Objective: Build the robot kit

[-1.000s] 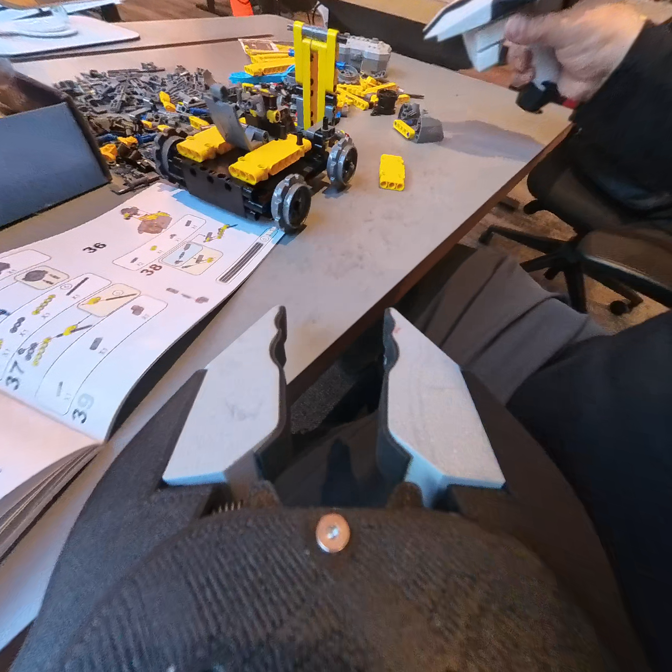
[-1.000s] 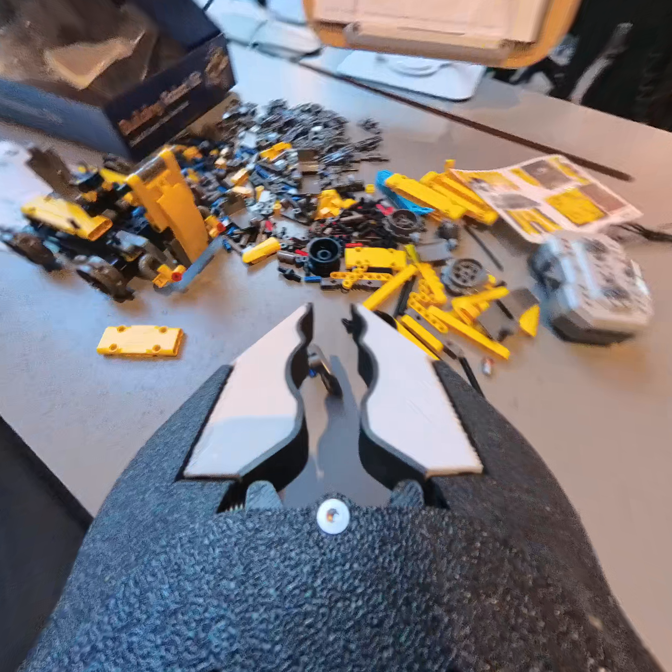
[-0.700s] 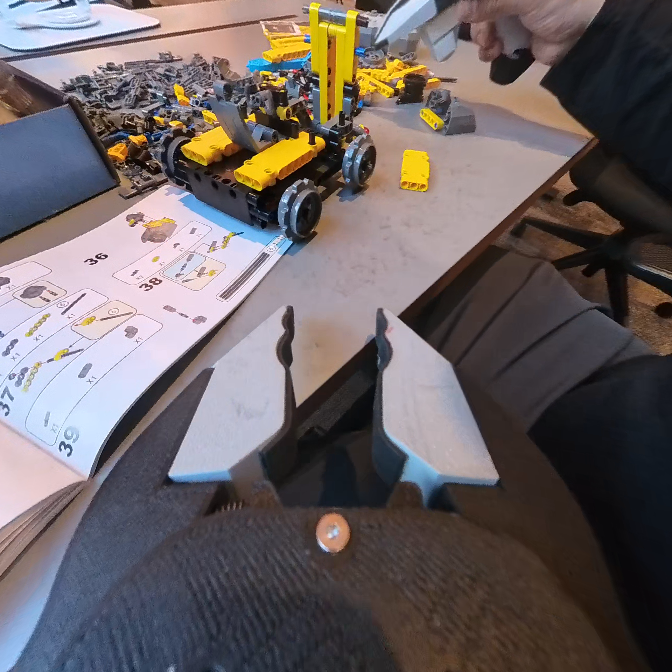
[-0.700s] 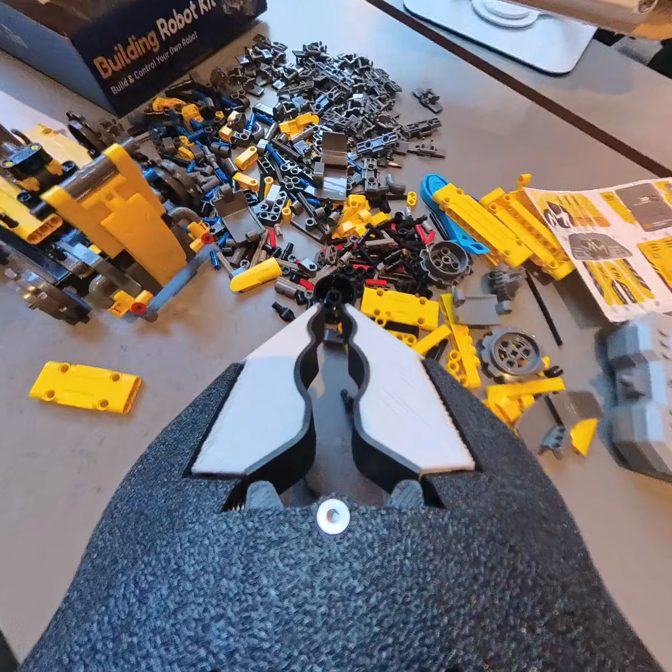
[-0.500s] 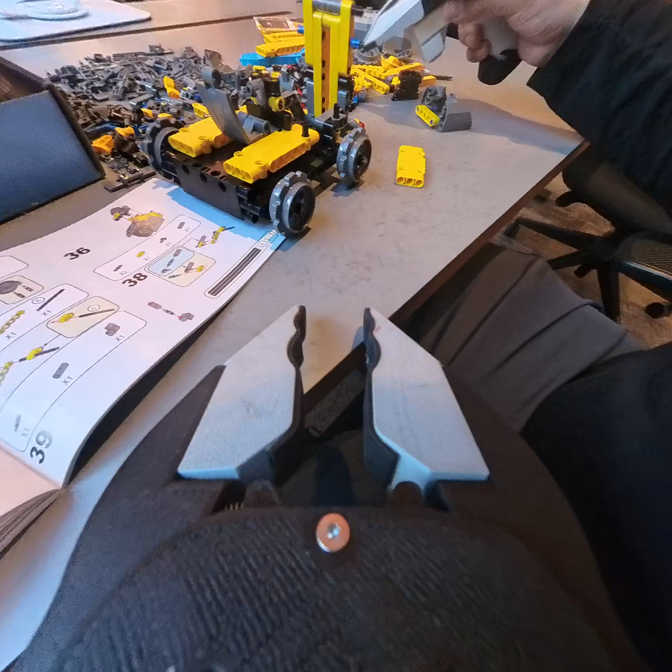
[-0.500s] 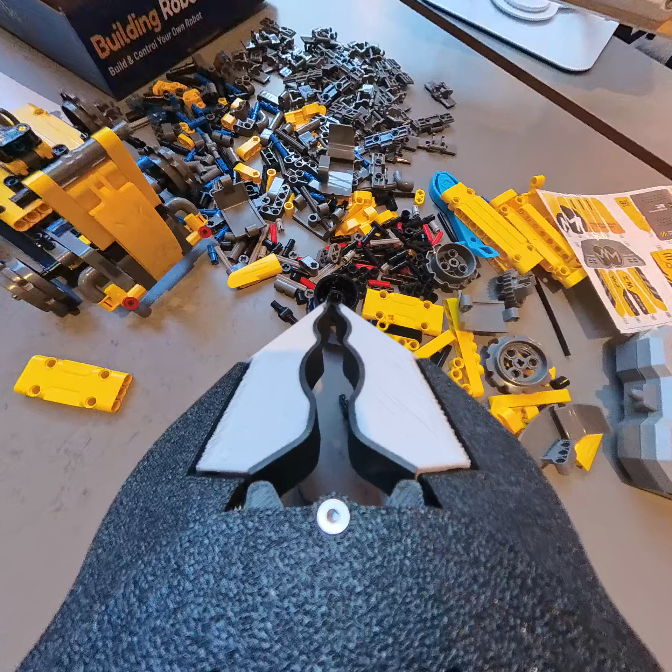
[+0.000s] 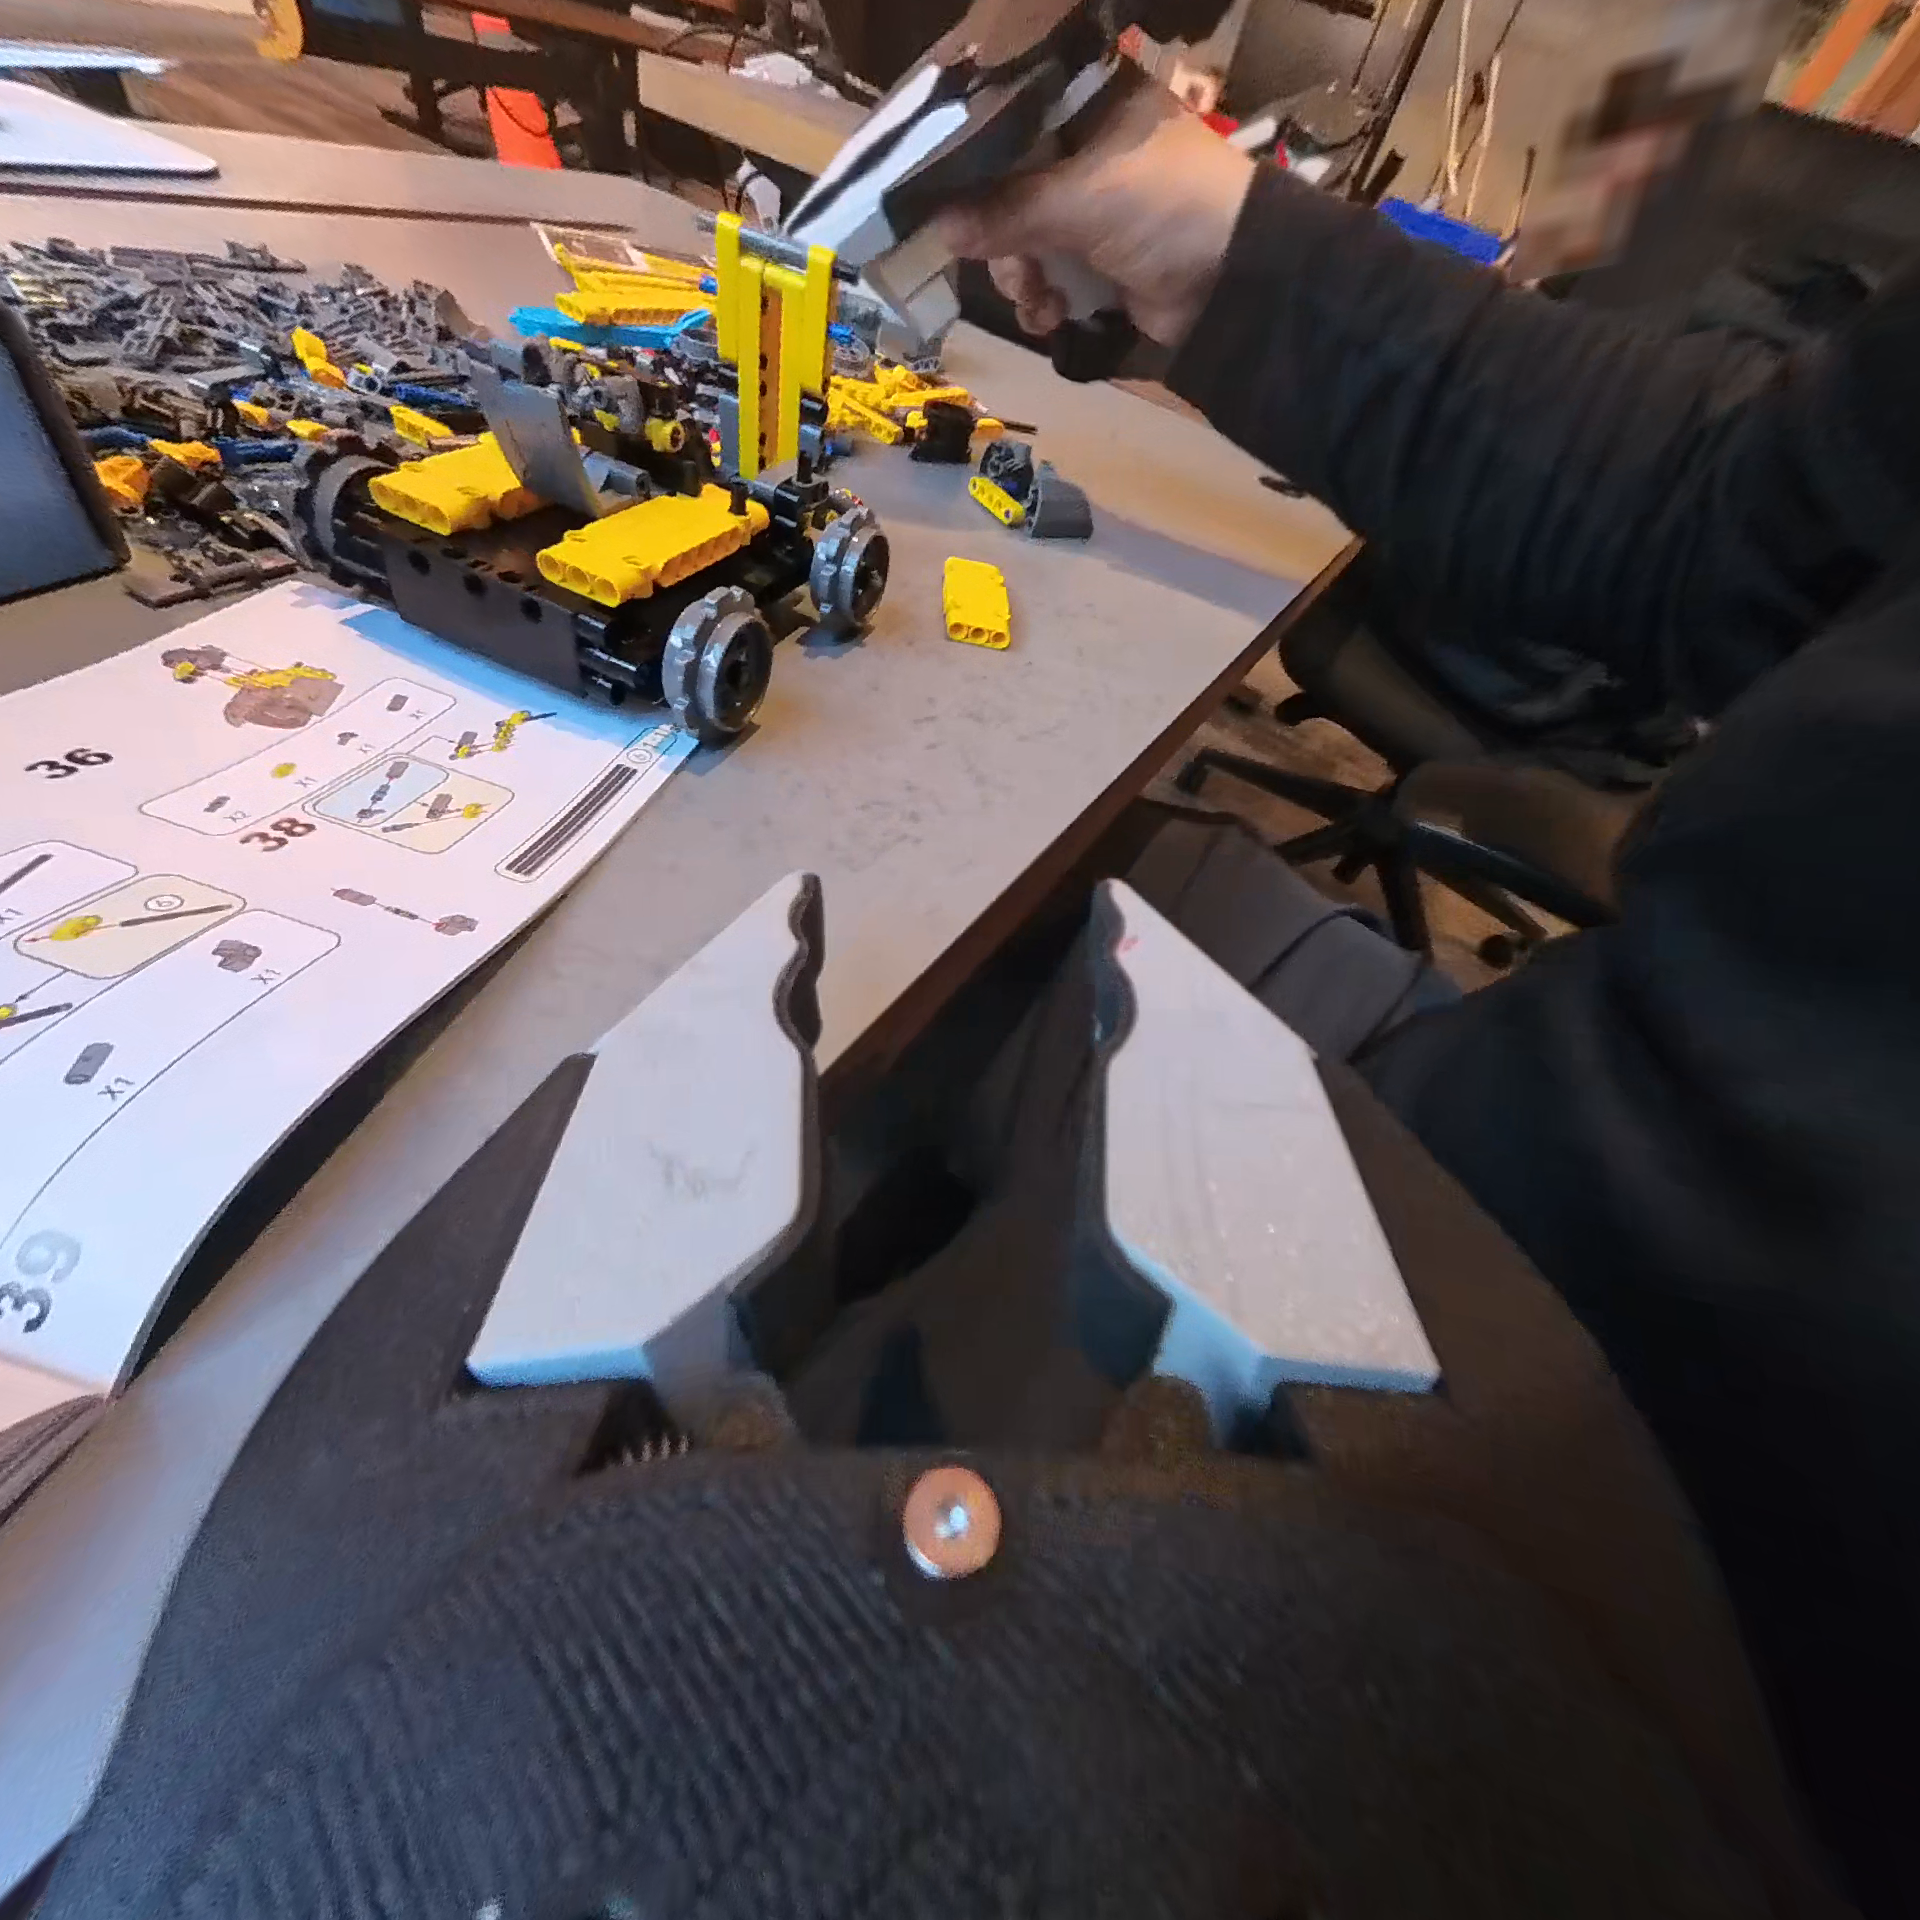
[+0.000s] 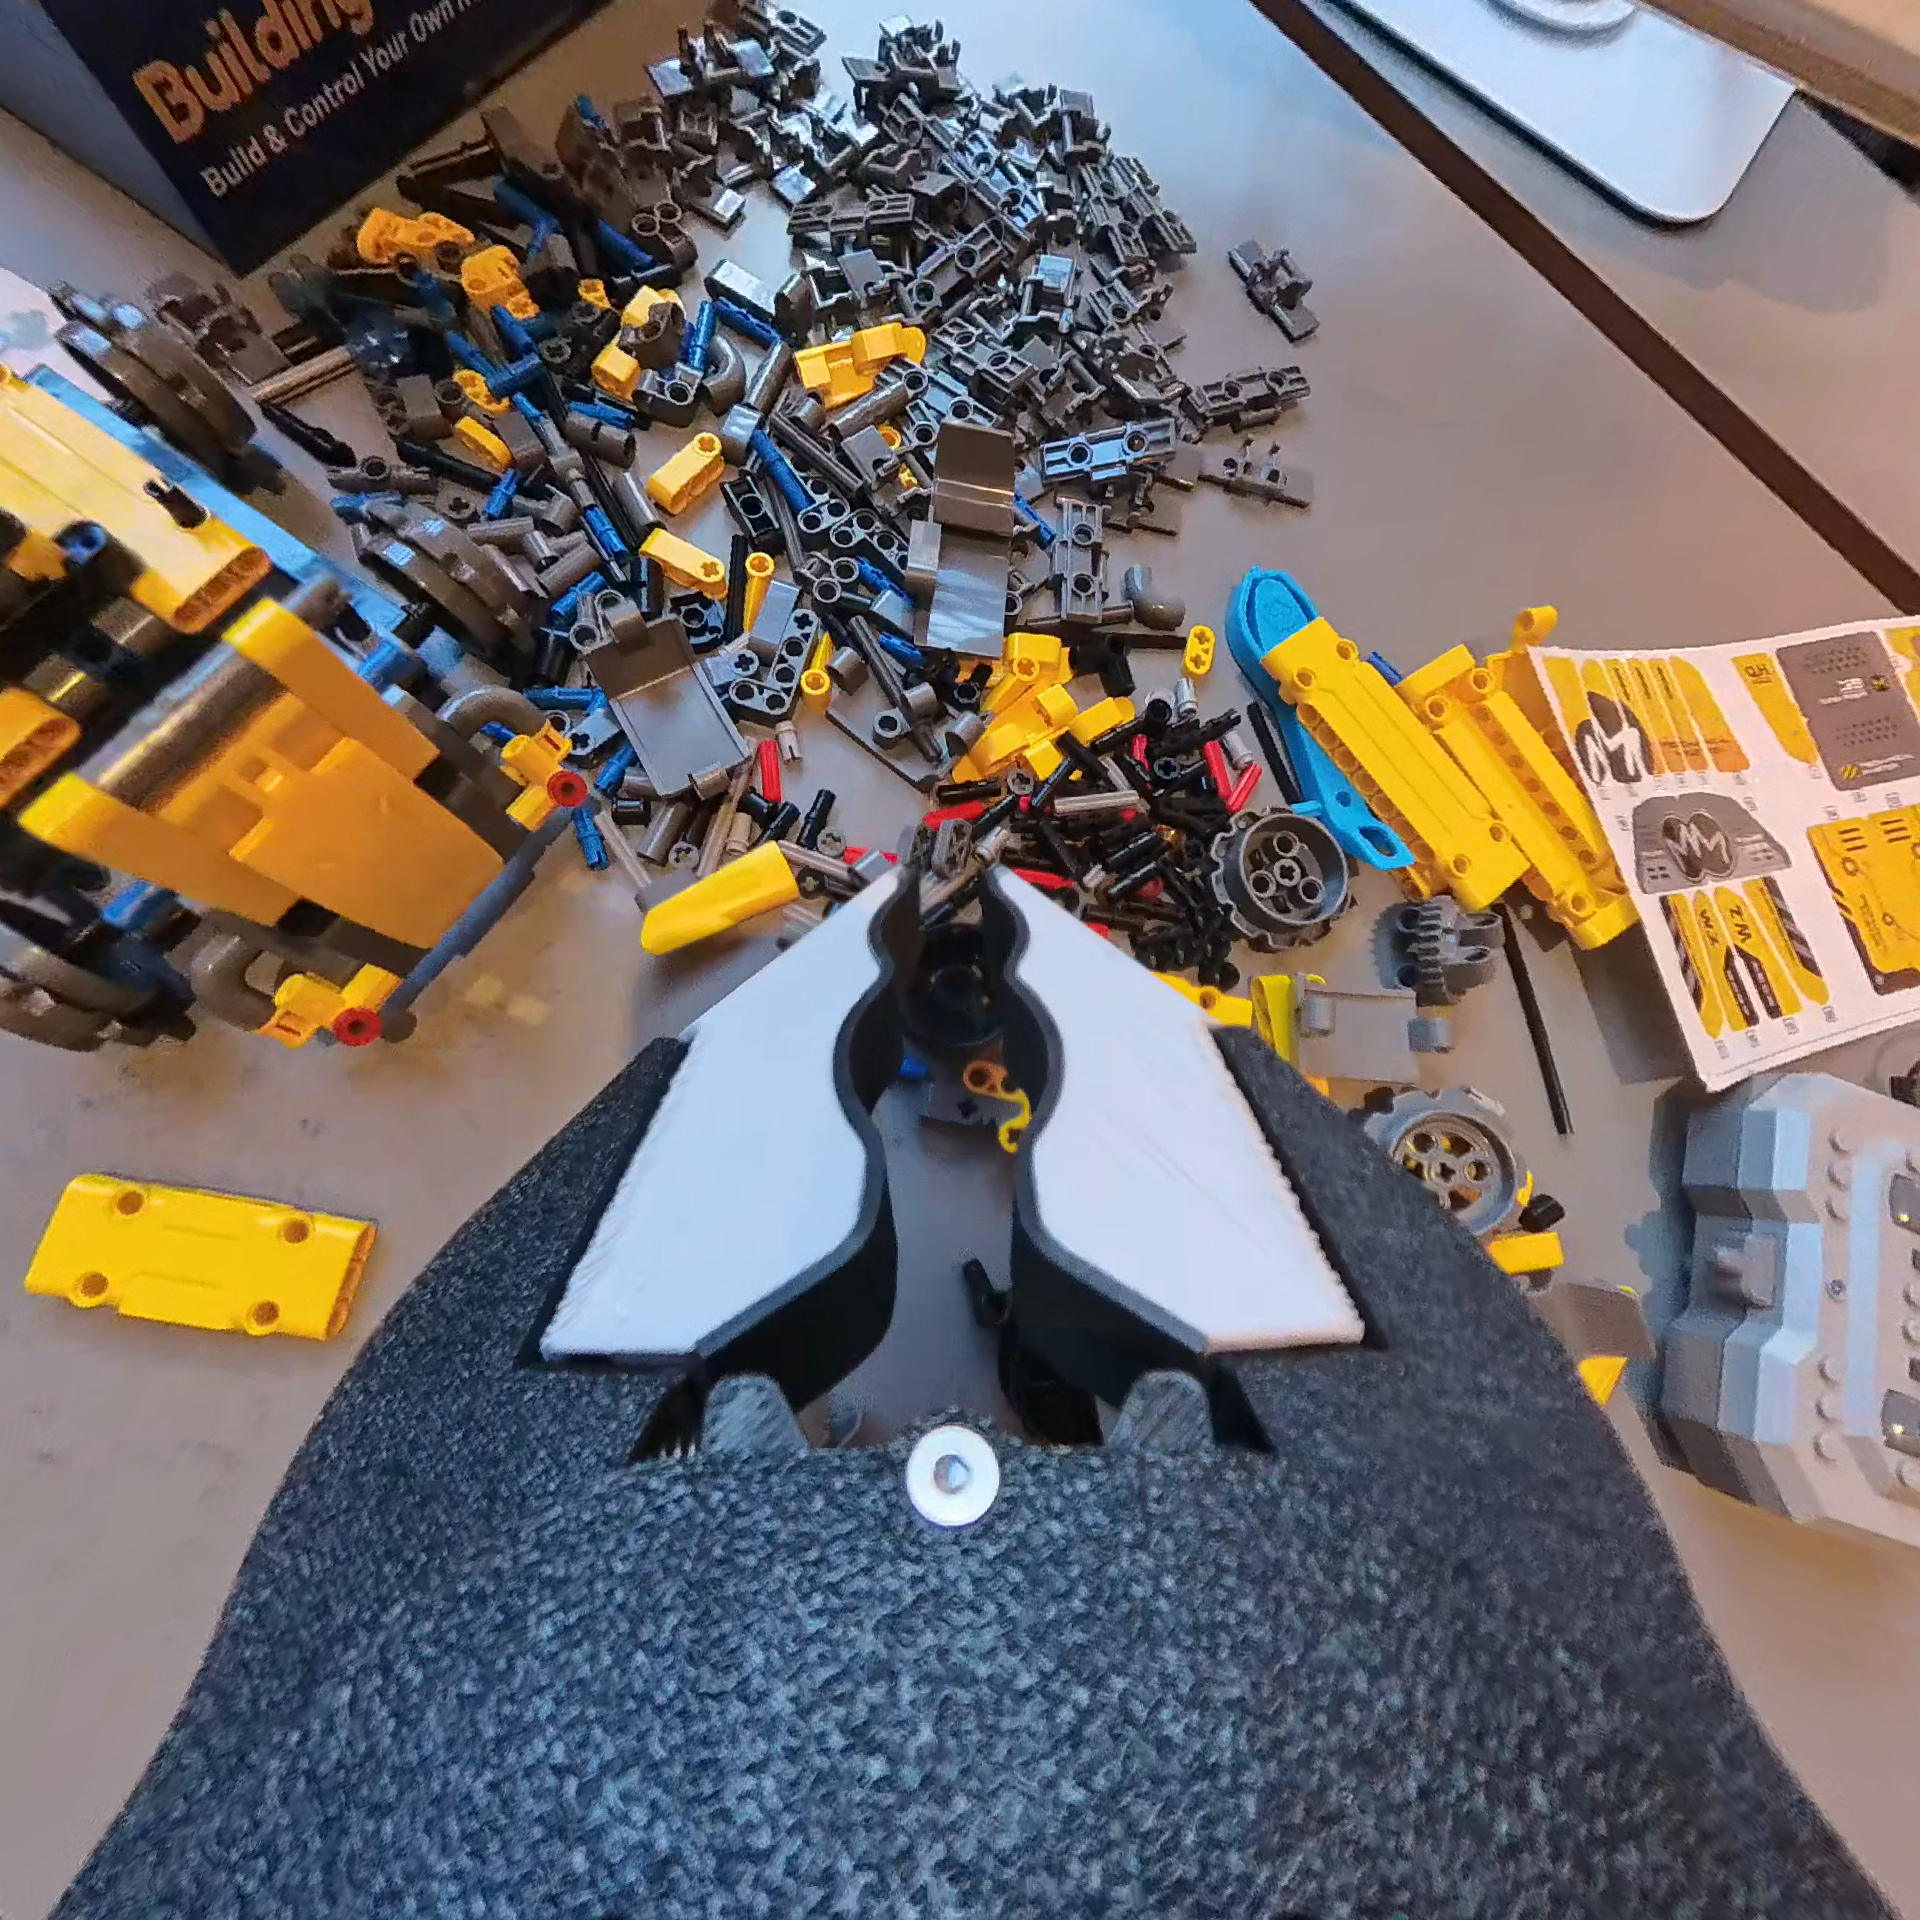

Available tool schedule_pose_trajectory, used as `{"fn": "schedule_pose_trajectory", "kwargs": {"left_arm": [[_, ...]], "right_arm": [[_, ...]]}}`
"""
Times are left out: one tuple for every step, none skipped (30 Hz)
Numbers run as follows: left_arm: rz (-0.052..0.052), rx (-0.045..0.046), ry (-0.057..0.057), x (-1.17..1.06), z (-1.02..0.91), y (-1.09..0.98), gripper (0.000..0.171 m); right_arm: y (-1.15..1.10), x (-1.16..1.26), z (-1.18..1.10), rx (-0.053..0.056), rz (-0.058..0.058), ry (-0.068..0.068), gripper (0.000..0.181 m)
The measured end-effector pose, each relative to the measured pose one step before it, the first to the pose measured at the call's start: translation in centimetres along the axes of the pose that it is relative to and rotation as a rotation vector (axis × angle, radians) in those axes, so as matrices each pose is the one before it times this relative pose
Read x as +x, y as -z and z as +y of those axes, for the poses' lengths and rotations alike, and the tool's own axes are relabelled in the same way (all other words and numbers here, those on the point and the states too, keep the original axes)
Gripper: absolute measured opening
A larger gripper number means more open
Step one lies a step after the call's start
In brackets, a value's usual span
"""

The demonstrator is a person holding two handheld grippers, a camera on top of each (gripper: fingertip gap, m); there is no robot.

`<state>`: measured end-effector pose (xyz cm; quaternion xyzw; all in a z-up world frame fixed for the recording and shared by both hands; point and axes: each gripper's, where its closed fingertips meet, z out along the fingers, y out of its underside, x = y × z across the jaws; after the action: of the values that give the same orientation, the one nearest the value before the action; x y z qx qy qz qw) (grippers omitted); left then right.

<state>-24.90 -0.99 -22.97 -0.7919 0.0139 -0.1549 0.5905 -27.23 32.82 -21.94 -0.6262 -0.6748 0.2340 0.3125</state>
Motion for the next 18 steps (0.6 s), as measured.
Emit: {"fn": "schedule_pose_trajectory", "kwargs": {"left_arm": [[0.0016, -0.00821, 0.0043, -0.058, 0.228, 0.067, 0.052], [0.0009, -0.00916, 0.0066, -0.077, 0.203, 0.037, 0.054], [0.0014, -0.00236, 0.0074, -0.074, 0.094, 0.060, 0.054], [0.0000, 0.00200, 0.0041, -0.074, 0.008, 0.093, 0.055], [-0.0052, 0.00180, -0.0002, -0.137, -0.018, 0.107, 0.055], [-0.0059, 0.00128, -0.0002, -0.145, -0.008, 0.120, 0.055], [-0.0040, 0.00413, 0.0033, -0.104, -0.050, 0.102, 0.055], [0.0008, 0.00639, 0.0063, -0.032, -0.081, 0.067, 0.055], [0.0020, 0.00496, 0.0069, -0.038, -0.052, 0.025, 0.055], [-0.0024, 0.00392, 0.0076, -0.115, -0.059, -0.021, 0.055], [-0.0032, 0.00532, 0.0063, -0.143, -0.092, -0.068, 0.055], [-0.0017, 0.00605, 0.0042, -0.127, -0.116, -0.093, 0.055], [0.0022, 0.00513, 0.0025, -0.048, -0.110, -0.113, 0.055], [0.0035, 0.00357, 0.0017, 0.008, -0.070, -0.126, 0.055], [0.0089, 0.00402, 0.0016, 0.113, -0.079, -0.133, 0.055], [0.0150, 0.00561, 0.0010, 0.226, -0.104, -0.106, 0.056], [0.0088, 0.01307, 0.0033, 0.120, -0.248, -0.054, 0.056], [0.0037, 0.01651, 0.0016, 0.018, -0.309, -0.007, 0.056]], "right_arm": [[-0.208, 0.026, -0.142, -0.0128, -0.0020, -0.0040, 0.013], [-0.221, 0.075, -0.203, -0.0079, -0.0022, -0.0038, 0.014], [-0.229, 0.065, -0.281, -0.0018, -0.0052, -0.0036, 0.014], [-0.263, 0.129, -0.302, -0.0004, -0.0046, -0.0055, 0.014], [-0.301, 0.192, -0.330, 0.0008, -0.0026, -0.0074, 0.014], [-0.332, 0.219, -0.397, 0.0040, -0.0022, -0.0073, 0.015], [-0.347, 0.198, -0.440, 0.0074, -0.0021, -0.0058, 0.016], [-0.359, 0.165, -0.403, 0.0061, -0.0024, -0.0036, 0.017], [-0.359, 0.067, -0.340, 0.0024, -0.0053, -0.0015, 0.018], [-0.349, -0.107, -0.323, 0.0018, -0.0132, 0.0021, 0.018], [-0.345, -0.216, -0.311, 0.0017, -0.0187, 0.0068, 0.018], [-0.369, -0.202, -0.245, -0.0010, -0.0182, 0.0086, 0.018], [-0.367, -0.171, -0.170, -0.0052, -0.0184, 0.0093, 0.018], [-0.350, -0.232, -0.144, -0.0051, -0.0241, 0.0108, 0.018], [-0.322, -0.275, -0.166, -0.0047, -0.0280, 0.0124, 0.018], [-0.301, -0.092, -0.182, -0.0057, -0.0169, 0.0140, 0.018], [-0.286, 0.052, -0.144, -0.0098, -0.0079, 0.0177, 0.017], [-0.292, 0.013, -0.137, -0.0132, -0.0095, 0.0214, 0.015]]}}
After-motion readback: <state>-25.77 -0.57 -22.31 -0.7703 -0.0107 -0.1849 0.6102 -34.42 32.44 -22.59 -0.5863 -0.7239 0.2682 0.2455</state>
